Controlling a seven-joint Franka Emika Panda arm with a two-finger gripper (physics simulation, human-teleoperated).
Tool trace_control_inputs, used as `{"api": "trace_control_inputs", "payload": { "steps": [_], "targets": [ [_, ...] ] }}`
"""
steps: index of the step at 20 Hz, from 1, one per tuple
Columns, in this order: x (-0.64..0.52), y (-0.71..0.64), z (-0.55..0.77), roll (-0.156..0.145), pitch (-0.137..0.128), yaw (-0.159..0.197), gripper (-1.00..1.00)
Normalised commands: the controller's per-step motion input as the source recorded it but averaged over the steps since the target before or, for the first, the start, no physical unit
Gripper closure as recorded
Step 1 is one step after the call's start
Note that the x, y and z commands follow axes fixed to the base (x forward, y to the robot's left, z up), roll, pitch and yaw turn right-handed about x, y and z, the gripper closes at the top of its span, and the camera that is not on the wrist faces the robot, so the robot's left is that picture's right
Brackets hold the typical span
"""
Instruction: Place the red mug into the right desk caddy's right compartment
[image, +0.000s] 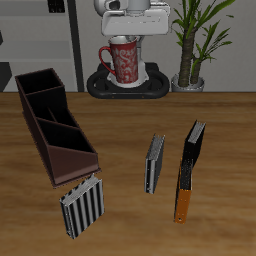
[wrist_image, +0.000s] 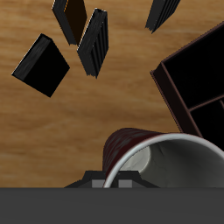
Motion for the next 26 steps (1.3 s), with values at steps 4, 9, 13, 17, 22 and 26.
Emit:
{"api": "trace_control_inputs", "payload": {
  "steps": [4,9,13,17,22,26],
  "targets": [
    [0.07,-0.59,0.30,-0.058,-0.031,-0.050,1.00],
    [0.05,-0.41,0.16,-0.032,0.014,-0.044,1.00],
    [0.01,-0.42,0.13,-0.072,-0.054,-0.028,1.00],
    [-0.09,-0.24,-0.05,-0.060,-0.036,0.024,1.00],
    [-0.13,-0.12,-0.01,-0.029,-0.019,-0.029,1.00],
    [-0.09,-0.18,0.01,-0.087,-0.028,-0.048,1.00]
  ]
}}
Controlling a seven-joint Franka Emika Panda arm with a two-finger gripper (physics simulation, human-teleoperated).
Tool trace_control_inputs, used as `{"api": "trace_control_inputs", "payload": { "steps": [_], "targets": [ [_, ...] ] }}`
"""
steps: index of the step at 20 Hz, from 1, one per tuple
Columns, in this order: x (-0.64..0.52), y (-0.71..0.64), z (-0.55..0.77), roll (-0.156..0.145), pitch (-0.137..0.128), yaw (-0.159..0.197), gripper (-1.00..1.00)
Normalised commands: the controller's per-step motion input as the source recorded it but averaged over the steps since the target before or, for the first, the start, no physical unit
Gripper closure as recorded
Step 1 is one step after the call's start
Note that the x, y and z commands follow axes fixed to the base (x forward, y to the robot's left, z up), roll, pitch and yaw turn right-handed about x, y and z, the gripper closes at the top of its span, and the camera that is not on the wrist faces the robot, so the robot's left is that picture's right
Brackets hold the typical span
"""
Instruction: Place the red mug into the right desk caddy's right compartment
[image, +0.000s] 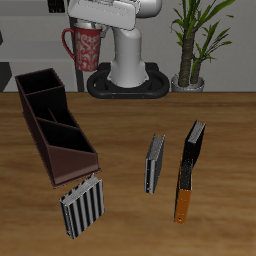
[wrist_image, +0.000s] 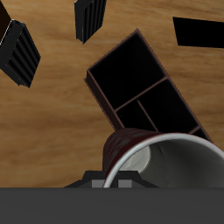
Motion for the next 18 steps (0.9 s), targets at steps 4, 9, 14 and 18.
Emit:
{"api": "trace_control_inputs", "payload": {
  "steps": [4,9,14,18],
  "targets": [
    [-0.09,-0.12,0.07,-0.037,-0.014,-0.033,1.00],
    [-0.12,-0.20,0.09,-0.068,-0.033,-0.006,1.00],
    [-0.09,-0.18,0.09,-0.056,-0.014,-0.025,1.00],
    [-0.07,-0.16,0.10,-0.039,-0.017,-0.025,1.00]
  ]
}}
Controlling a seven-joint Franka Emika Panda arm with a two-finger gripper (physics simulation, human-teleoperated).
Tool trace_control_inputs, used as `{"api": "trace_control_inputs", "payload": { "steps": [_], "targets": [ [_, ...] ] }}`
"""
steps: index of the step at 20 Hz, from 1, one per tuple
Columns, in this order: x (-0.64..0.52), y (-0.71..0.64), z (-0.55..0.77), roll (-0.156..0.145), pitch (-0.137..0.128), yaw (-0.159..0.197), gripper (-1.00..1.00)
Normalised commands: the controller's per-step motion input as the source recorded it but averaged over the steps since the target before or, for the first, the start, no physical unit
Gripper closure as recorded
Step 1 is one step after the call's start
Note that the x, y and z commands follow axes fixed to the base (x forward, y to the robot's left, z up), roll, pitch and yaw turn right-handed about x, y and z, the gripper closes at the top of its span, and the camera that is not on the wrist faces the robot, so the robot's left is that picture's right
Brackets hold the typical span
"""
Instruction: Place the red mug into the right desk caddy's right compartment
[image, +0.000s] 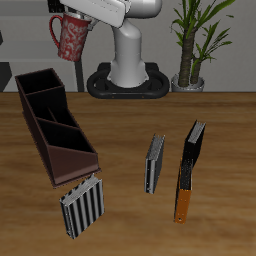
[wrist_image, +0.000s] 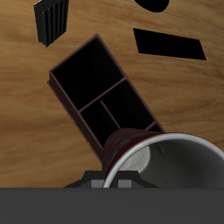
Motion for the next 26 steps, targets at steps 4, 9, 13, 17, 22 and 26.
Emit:
{"api": "trace_control_inputs", "payload": {
  "steps": [4,9,13,17,22,26],
  "targets": [
    [-0.09,-0.23,0.02,-0.049,0.000,-0.056,1.00],
    [-0.10,-0.14,-0.12,-0.026,0.002,-0.022,1.00],
    [0.00,-0.30,-0.04,-0.026,0.042,-0.057,1.00],
    [0.03,-0.16,-0.04,0.003,0.037,-0.019,1.00],
    [0.03,-0.27,-0.03,0.026,0.050,-0.044,1.00],
    [-0.02,-0.21,-0.02,-0.020,-0.013,-0.026,1.00]
  ]
}}
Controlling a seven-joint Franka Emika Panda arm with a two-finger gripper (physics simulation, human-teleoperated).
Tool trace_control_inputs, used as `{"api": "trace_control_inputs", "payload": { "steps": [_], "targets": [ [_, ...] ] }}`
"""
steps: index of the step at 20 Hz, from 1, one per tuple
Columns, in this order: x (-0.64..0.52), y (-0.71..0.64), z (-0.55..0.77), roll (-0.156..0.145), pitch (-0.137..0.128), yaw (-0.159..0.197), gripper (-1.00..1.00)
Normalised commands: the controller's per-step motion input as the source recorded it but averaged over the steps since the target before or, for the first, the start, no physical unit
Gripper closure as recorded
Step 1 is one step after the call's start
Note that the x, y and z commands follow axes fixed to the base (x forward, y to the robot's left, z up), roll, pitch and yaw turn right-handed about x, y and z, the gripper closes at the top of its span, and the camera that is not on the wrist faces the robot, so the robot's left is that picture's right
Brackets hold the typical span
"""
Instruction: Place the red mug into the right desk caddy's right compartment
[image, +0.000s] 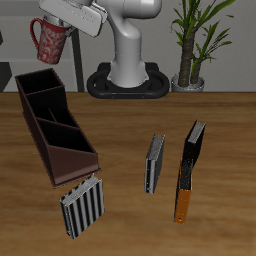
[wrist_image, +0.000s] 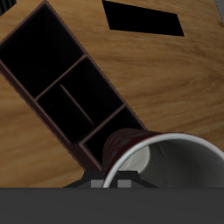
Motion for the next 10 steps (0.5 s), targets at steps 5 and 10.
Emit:
{"api": "trace_control_inputs", "payload": {
  "steps": [5,10],
  "targets": [
    [0.02,-0.09,-0.01,-0.003,0.002,-0.011,1.00],
    [0.05,-0.06,-0.07,-0.003,0.014,-0.020,1.00]
  ]
}}
